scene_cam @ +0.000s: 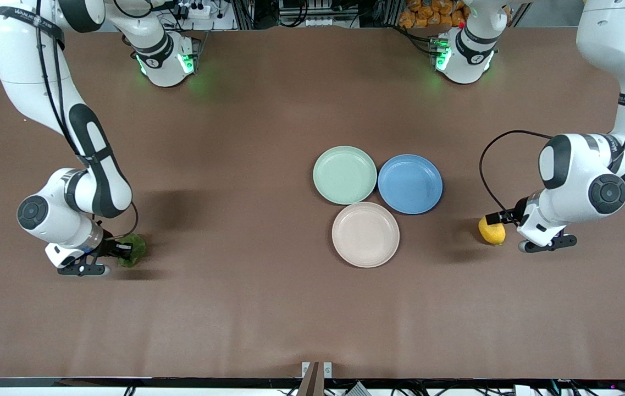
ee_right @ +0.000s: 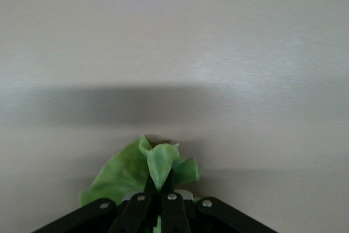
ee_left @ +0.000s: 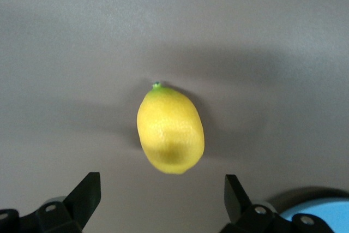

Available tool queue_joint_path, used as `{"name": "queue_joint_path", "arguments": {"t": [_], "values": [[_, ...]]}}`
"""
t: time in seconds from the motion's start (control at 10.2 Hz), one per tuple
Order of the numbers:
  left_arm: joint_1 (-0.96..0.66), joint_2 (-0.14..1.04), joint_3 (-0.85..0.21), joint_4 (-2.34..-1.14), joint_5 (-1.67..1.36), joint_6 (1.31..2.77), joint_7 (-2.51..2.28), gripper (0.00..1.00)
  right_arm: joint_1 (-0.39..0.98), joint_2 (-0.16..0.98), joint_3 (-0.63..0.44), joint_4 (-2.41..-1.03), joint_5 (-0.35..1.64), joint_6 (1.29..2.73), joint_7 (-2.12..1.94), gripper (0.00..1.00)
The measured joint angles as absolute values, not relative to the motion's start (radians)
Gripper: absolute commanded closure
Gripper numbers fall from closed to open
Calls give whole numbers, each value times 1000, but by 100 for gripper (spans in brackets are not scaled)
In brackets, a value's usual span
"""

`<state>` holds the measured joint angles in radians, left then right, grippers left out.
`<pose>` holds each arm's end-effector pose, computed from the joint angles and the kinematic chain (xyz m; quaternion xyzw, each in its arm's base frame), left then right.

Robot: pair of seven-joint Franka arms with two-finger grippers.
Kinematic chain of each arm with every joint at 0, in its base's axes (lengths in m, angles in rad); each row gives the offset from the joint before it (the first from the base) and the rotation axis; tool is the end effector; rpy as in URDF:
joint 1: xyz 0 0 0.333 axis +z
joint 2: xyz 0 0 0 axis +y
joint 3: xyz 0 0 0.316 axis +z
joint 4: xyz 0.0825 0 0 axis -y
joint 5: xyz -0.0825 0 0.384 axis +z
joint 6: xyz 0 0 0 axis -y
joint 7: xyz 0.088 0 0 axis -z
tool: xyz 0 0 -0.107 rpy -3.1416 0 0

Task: Place lemon and lettuce in plates
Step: 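Grasp the lettuce with the right gripper while the left gripper grasps the lemon, then carry the lettuce onto the mint plate with the right gripper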

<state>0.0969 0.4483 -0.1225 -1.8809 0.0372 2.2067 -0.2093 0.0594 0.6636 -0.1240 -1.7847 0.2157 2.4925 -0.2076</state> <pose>0.6212 -0.0109 0.2627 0.9946 0.0841 -0.0604 0.0055 0.6606 -0.0377 0.1884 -0.9992 -0.0012 -0.0304 0.0256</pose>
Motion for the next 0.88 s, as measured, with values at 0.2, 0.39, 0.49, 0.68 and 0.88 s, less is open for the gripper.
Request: {"name": "queue_joint_path", "arguments": {"t": [0.2,0.39,0.49,0.68,0.88], "values": [[98,486,-119,-1882,37,2255,-226,0,53,602,-125,-1743,216,2326,-208,100],[97,509,-119,-1882,37,2274,-230,0,43,532,-126,-1682,219,2128,-200,100],[97,518,-119,-1882,37,2286,-230,0,43,508,-125,-1633,223,2016,-161,100],[97,536,-120,-1882,37,2319,-230,0,45,489,-92,-1506,228,1810,-19,100],[97,561,-120,-1882,37,2347,-230,0,50,484,-8,-1415,231,1695,158,100]]}}
